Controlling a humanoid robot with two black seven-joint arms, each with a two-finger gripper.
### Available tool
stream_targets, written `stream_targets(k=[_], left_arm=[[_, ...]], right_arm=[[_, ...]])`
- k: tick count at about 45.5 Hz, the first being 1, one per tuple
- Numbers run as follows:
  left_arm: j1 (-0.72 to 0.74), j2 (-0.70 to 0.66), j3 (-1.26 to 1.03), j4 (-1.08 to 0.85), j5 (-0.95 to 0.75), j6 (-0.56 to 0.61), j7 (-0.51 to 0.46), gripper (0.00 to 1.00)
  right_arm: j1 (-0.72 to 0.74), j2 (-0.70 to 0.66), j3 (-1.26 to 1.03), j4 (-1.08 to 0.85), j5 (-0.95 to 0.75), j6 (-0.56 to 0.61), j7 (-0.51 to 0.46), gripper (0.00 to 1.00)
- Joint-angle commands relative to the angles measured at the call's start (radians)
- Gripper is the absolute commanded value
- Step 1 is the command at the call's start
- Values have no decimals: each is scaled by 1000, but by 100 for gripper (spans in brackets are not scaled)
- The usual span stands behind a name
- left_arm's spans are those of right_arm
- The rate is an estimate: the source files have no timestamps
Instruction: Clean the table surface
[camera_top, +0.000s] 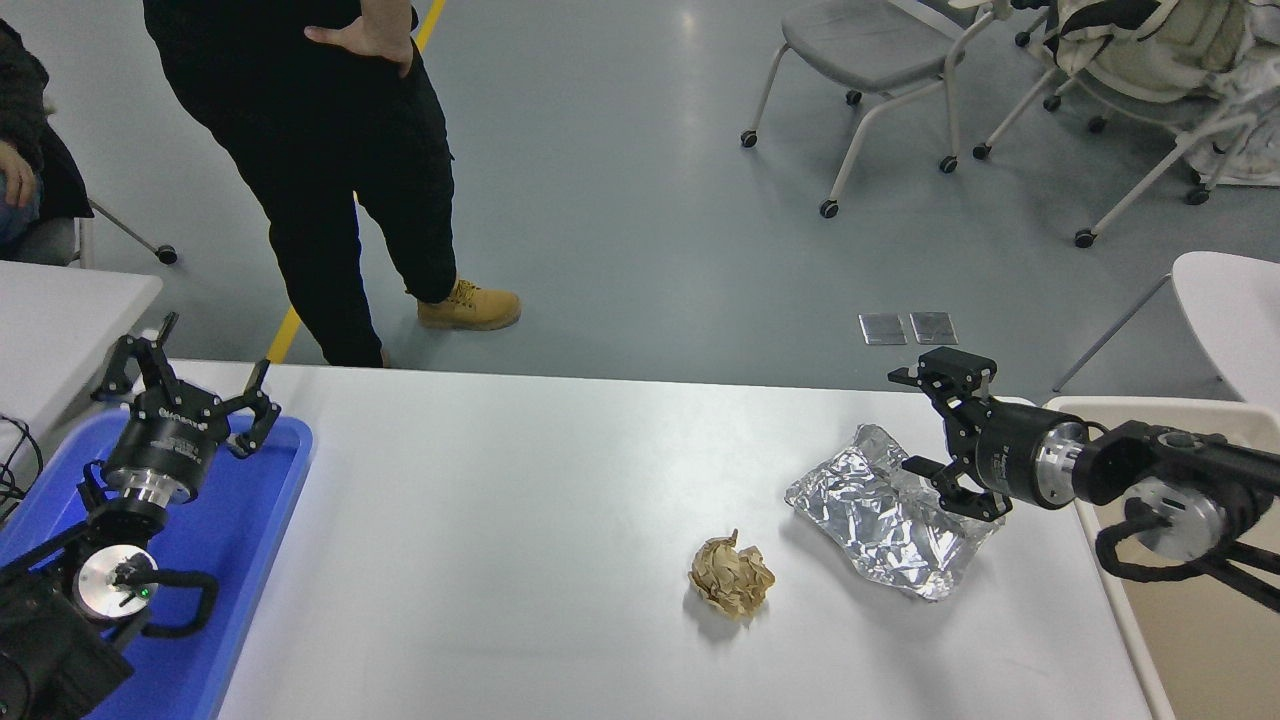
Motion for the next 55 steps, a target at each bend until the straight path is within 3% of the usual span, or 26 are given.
stream_targets(k=[1, 7, 17, 22, 39, 55], left_arm=[[0, 0, 1, 0, 0, 0, 0, 100], [0, 0, 0, 0, 0, 2, 0, 100], [0, 0, 1, 0, 0, 2, 0, 100], [0, 0, 0, 0, 0, 0, 0, 100], [0, 0, 0, 0, 0, 0, 0, 100], [0, 0, 0, 0, 0, 0, 0, 100]], right_arm=[[41, -57, -55, 43, -31, 15, 3, 100], [41, -68, -61, 43, -154, 15, -3, 100], [41, -98, -153, 42, -525, 12, -5, 100], [43, -103, -226, 34, -611, 12, -8, 100], [29, -37, -328, -58, -628, 14, -72, 100], [-12, 86, -326, -176, -607, 8, -74, 100]])
